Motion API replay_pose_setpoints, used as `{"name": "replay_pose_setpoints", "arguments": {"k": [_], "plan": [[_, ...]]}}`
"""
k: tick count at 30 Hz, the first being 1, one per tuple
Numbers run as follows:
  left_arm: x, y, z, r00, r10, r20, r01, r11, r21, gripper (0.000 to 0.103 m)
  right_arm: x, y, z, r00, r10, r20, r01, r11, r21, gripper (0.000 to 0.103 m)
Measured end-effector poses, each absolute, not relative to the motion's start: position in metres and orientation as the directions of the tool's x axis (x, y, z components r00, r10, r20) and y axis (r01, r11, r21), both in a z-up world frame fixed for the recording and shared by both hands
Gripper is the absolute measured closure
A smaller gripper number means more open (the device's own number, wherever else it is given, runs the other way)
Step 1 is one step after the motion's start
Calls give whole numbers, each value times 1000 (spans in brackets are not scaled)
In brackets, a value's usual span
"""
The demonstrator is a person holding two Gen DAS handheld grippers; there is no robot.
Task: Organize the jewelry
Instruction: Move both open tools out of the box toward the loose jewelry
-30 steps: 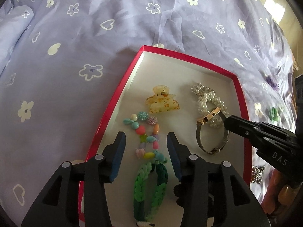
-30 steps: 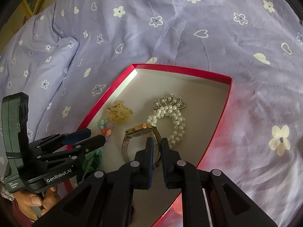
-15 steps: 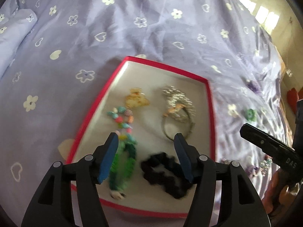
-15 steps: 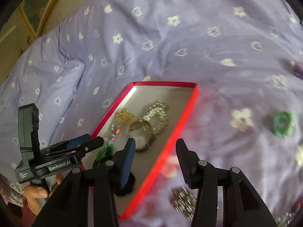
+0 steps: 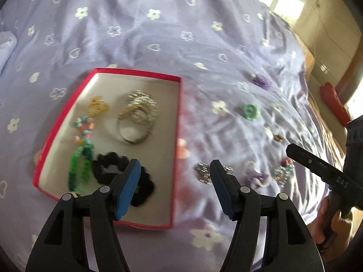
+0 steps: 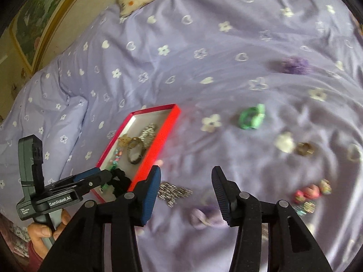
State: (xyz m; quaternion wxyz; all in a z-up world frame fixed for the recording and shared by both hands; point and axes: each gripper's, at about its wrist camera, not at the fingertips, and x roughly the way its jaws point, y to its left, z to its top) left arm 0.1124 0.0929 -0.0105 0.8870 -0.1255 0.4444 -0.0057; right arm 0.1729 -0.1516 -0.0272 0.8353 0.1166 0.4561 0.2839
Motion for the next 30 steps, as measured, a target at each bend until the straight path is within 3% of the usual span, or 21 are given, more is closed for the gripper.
{"name": "replay_pose_setpoints", "arguments": {"k": [16,30], "plan": [[101,15,-21,548,-218,-807,52,972,-227,40,140,-234,-46,480,479,-735,-247,878,410,54],[123,-31,-45,501,-239,-832,154,970,-186,40,148,-243,-73,449,458,-767,-229,889,397,54]]}}
